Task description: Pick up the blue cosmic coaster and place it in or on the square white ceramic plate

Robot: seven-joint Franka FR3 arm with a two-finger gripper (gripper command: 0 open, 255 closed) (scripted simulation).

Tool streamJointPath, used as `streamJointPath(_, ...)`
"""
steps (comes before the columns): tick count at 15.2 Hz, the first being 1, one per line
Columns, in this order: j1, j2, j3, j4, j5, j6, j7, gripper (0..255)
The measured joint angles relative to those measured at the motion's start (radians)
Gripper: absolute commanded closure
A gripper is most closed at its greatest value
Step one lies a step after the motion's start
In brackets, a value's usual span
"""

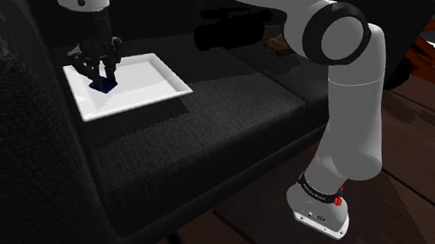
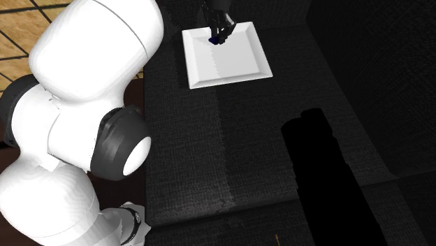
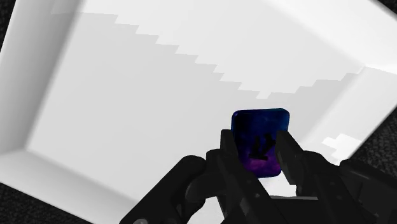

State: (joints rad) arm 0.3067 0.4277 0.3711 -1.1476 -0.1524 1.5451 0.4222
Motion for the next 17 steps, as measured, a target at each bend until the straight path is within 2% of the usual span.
streamJointPath(1,0.000,0.000,0.000,0.000,0.000,0.000,0.000,0)
streamJointPath(7,0.000,0.000,0.000,0.000,0.000,0.000,0.000,0)
streamJointPath(9,0.009,0.013,0.000,0.064,-0.005,-0.050,-0.003,0)
streamJointPath(12,0.046,0.081,-0.004,0.245,-0.028,-0.162,-0.001,0)
streamJointPath(17,0.053,0.094,-0.005,0.283,-0.032,-0.189,-0.002,0)
